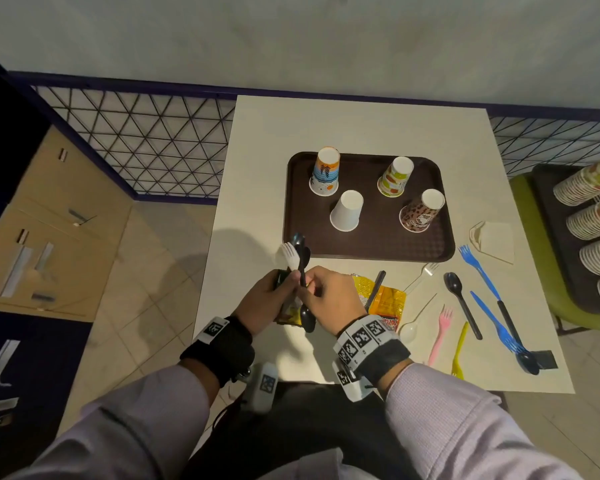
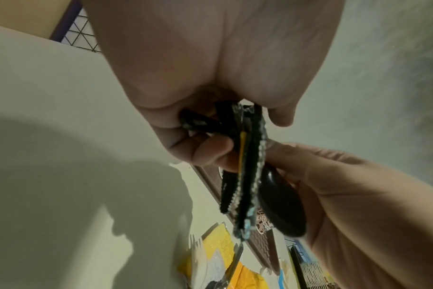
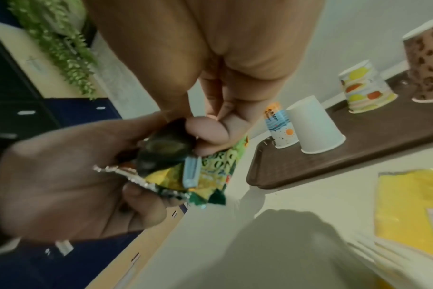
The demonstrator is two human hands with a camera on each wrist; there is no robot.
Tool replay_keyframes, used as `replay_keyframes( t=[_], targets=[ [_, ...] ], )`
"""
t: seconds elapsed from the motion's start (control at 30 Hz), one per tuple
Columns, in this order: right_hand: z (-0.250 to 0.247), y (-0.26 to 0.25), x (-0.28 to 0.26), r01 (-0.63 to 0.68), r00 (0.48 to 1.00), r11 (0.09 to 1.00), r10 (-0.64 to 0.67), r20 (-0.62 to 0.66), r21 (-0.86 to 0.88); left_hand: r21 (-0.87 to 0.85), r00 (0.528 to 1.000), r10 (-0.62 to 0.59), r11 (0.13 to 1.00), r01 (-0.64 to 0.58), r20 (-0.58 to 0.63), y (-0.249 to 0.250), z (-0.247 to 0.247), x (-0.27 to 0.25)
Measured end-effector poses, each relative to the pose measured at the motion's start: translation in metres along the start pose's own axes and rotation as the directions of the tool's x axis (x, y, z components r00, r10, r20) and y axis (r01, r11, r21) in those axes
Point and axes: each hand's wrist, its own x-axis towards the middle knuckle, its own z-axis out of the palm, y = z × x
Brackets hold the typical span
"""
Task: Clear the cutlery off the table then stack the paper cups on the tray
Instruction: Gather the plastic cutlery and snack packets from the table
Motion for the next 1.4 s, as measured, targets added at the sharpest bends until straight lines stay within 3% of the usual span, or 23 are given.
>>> replay_keyframes(
  t=[0.13,0.37,0.5,0.7,0.77,0.87,1.0,1.17,1.23,1.4],
  targets=[
    [0.006,-0.008,-0.005,0.071,0.997,0.997,-0.071,0.006,-0.012,-0.015,1.0,-0.026,1.0,0.026,-0.001,0.003,0.003,0.003],
    [0.006,-0.004,-0.007,-0.085,0.993,0.976,0.098,-0.059,0.199,-0.021,0.995,-0.072,0.997,0.071,-0.065,-0.007,0.005,0.005],
    [-0.003,-0.002,-0.012,-0.003,0.998,0.967,0.017,-0.052,0.256,0.011,0.997,-0.066,0.998,0.066,-0.038,-0.011,0.006,0.006],
    [-0.031,0.002,-0.011,0.16,0.986,0.976,-0.151,-0.068,0.147,0.112,0.999,-0.036,0.993,0.035,0.003,-0.007,-0.003,0.005],
    [-0.04,0.004,-0.01,0.305,0.944,0.95,-0.31,-0.112,-0.061,0.107,0.998,-0.051,0.993,0.047,0.041,-0.01,-0.009,0.007],
    [-0.042,0.011,-0.005,0.515,0.825,0.808,-0.558,-0.092,-0.286,0.055,0.994,-0.058,0.997,0.052,0.097,-0.002,-0.011,0.005],
    [-0.036,0.013,0.0,0.583,0.762,0.715,-0.646,-0.047,-0.387,-0.007,0.983,-0.109,0.994,0.112,0.147,0.011,-0.01,0.002],
    [-0.026,0.012,-0.001,0.658,0.707,0.673,-0.707,-0.03,-0.337,-0.076,0.974,-0.1,0.99,0.117,0.202,0.016,-0.009,-0.002],
    [-0.021,0.013,-0.006,0.648,0.728,0.709,-0.684,-0.049,-0.279,-0.072,0.98,-0.077,0.993,0.092,0.186,0.015,-0.009,-0.002],
    [-0.01,0.019,-0.017,0.518,0.836,0.834,-0.541,-0.092,-0.19,0.01,0.978,-0.065,0.998,0.064,0.2,0.008,-0.012,0.002]
  ],
)
